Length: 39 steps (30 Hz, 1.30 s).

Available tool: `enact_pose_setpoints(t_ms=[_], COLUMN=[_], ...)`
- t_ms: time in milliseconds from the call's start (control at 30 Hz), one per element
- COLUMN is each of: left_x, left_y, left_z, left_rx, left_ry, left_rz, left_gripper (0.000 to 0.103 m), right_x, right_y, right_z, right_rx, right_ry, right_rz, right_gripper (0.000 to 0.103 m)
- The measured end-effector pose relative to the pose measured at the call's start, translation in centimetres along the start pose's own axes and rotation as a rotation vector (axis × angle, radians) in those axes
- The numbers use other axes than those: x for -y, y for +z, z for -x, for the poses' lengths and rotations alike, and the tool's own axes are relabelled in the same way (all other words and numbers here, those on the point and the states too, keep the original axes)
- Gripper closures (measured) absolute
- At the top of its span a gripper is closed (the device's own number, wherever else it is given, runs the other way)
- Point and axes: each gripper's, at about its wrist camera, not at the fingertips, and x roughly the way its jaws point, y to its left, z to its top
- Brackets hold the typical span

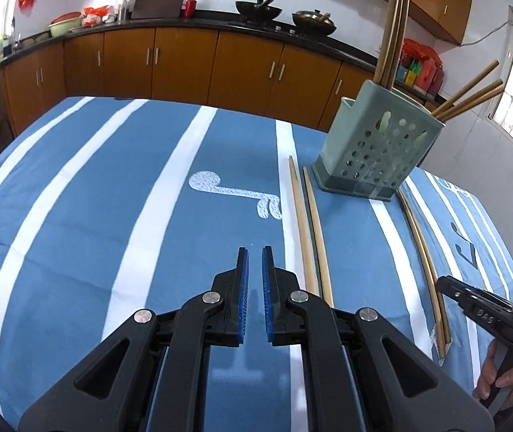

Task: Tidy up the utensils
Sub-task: 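Close the right tool on a chopstick while the left tool grasps another chopstick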

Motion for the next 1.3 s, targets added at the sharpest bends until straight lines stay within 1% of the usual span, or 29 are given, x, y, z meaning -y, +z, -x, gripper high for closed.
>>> enact_pose_setpoints(t_ms=[33,100,233,367,500,667,767,933,1200,1300], left_x=[0.1,0.3,0.8,1.4,2.0,3.3,3.9,4.4,5.4,5.3], left_y=[-0.1,0.0,-0.2,-0.6,-1.0,-1.4,-1.7,-2.1,-2.3,-2.2], left_z=[-0.1,-0.2,-0.7,-1.2,-1.8,-2.3,-2.9,-3.4,-3.9,-4.1], left_rx=[-0.003,-0.01,-0.032,-0.062,-0.088,-0.112,-0.129,-0.153,-0.144,-0.138], left_ry=[-0.006,-0.016,-0.041,-0.075,-0.1,-0.116,-0.109,-0.075,-0.007,0.019], left_rz=[-0.003,-0.008,-0.017,-0.038,-0.053,-0.1,-0.123,-0.16,-0.22,-0.226], left_gripper=[0.095,0.095,0.095,0.095,0.095,0.095,0.095,0.095,0.095,0.095], right_x=[0.0,0.0,1.5,4.0,5.0,4.7,4.8,4.8,4.5,4.4], right_y=[0.0,0.0,0.4,0.7,0.7,0.7,0.7,0.8,0.6,0.6], right_z=[-0.2,-0.2,-0.2,0.0,0.1,0.0,0.0,0.0,0.0,0.0], right_rx=[-0.001,0.008,0.023,0.039,0.042,0.044,0.044,0.044,0.038,0.039], right_ry=[-0.008,-0.037,-0.084,-0.14,-0.141,-0.148,-0.144,-0.143,-0.136,-0.14], right_rz=[0.007,0.019,-0.026,-0.112,-0.131,-0.113,-0.112,-0.11,-0.102,-0.087], right_gripper=[0.09,0.095,0.095,0.095,0.095,0.095,0.095,0.095,0.094,0.094])
